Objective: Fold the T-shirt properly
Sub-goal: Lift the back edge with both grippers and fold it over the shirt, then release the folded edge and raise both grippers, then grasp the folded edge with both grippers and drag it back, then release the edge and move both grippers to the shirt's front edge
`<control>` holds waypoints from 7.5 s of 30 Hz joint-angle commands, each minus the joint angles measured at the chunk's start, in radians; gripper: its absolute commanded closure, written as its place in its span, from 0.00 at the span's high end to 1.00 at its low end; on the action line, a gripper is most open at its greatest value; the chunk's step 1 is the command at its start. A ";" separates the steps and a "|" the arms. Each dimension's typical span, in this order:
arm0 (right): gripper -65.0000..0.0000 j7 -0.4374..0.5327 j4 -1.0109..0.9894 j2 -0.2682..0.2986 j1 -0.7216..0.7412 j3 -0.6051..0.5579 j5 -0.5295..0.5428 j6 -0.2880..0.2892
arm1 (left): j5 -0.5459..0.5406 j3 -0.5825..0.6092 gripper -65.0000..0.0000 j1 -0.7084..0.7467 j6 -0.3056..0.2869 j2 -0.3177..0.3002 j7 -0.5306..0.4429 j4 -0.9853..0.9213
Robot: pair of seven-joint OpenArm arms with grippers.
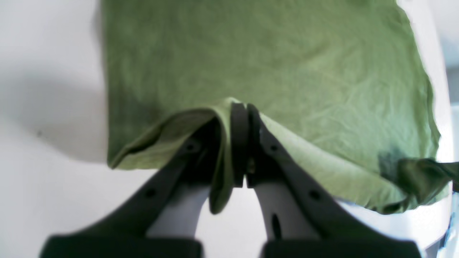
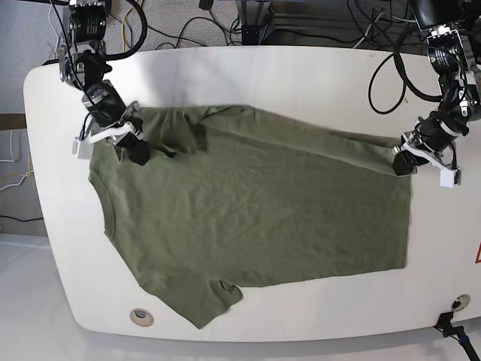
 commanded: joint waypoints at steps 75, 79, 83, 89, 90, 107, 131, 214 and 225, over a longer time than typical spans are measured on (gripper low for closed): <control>0.88 -0.035 -0.268 0.357 0.344 -0.270 -0.276 0.008 | 0.405 0.054 0.80 -0.125 -0.005 -0.157 -0.229 -0.062; 0.82 -0.035 -0.269 0.291 0.271 -0.163 -0.391 0.016 | 0.405 0.118 0.80 -0.020 -0.005 -0.197 -0.305 -0.030; 0.82 -0.039 -0.291 0.225 0.263 -0.131 -0.512 0.066 | 0.405 0.118 0.80 0.024 -0.005 -0.197 -0.320 -0.027; 0.82 0.011 -0.423 0.173 0.279 -0.131 -0.526 0.109 | 0.407 0.107 0.80 0.039 0.001 -0.197 -0.315 -0.033; 0.82 0.018 -0.443 0.171 0.279 -0.131 -0.526 0.109 | 0.407 0.087 0.80 0.041 0.001 -0.197 -0.315 -0.032; 0.00 0.020 -0.473 0.135 0.259 -0.132 -0.526 0.111 | 0.405 0.104 0.80 0.026 -0.004 -0.190 -0.283 -0.046; 0.00 0.020 -0.415 0.081 0.222 -0.132 -0.526 0.109 | 0.407 0.264 0.68 -0.120 -0.004 -0.148 -0.282 -0.339; 0.50 0.012 0.146 0.095 -0.371 0.175 -0.526 0.108 | 0.402 -0.094 0.56 0.463 -0.094 -0.277 -0.280 0.131; 0.50 -0.221 0.071 0.098 0.068 0.118 -0.526 0.109 | 0.407 -0.025 0.56 -0.039 -0.094 -0.219 -0.119 -0.055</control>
